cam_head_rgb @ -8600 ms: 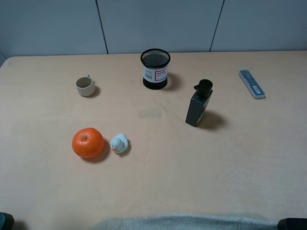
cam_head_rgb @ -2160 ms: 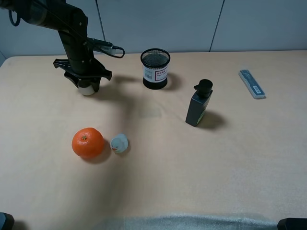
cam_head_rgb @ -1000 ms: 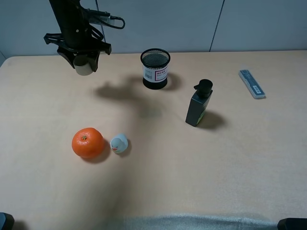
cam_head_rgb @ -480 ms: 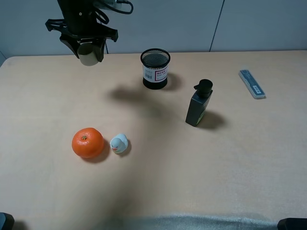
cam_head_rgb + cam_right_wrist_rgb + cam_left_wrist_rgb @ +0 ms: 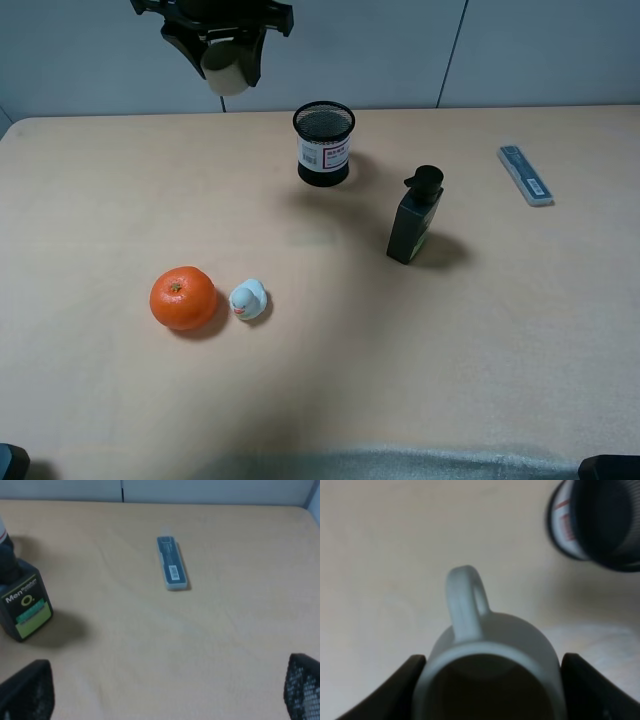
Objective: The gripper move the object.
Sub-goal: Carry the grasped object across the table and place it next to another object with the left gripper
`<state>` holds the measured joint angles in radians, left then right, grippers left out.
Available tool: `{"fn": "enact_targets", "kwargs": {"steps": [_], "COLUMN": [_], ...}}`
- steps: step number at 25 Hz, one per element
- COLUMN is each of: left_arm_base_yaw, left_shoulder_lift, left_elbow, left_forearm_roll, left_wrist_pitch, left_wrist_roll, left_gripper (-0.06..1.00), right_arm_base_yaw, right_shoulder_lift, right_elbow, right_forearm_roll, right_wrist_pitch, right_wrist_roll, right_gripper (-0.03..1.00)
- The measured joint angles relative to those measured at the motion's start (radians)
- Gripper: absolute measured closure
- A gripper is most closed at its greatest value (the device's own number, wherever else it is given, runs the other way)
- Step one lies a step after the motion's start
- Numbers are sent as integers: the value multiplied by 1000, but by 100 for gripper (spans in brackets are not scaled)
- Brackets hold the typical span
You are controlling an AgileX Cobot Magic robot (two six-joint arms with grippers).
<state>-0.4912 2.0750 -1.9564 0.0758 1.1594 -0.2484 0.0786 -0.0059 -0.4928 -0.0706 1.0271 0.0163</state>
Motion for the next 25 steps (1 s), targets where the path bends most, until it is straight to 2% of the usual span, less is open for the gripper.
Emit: {"fn": "enact_targets", "kwargs": {"steps": [13, 25], "left_arm_base_yaw": [-147, -293], "left_shoulder_lift": [0, 1], "left_elbow": [-100, -106], "left_forearm_roll": [0, 0], "left_wrist_pitch": [2, -1], "left_wrist_roll": [-12, -15], "left_gripper": [39, 39], "right_arm_base_yaw": [0, 0], "right_shoulder_lift": [0, 0], "right_elbow": [0, 0], "right_forearm_roll": [0, 0], "right_wrist_pitch": [0, 0], "right_wrist_roll": [0, 0], "right_gripper": [28, 28]}}
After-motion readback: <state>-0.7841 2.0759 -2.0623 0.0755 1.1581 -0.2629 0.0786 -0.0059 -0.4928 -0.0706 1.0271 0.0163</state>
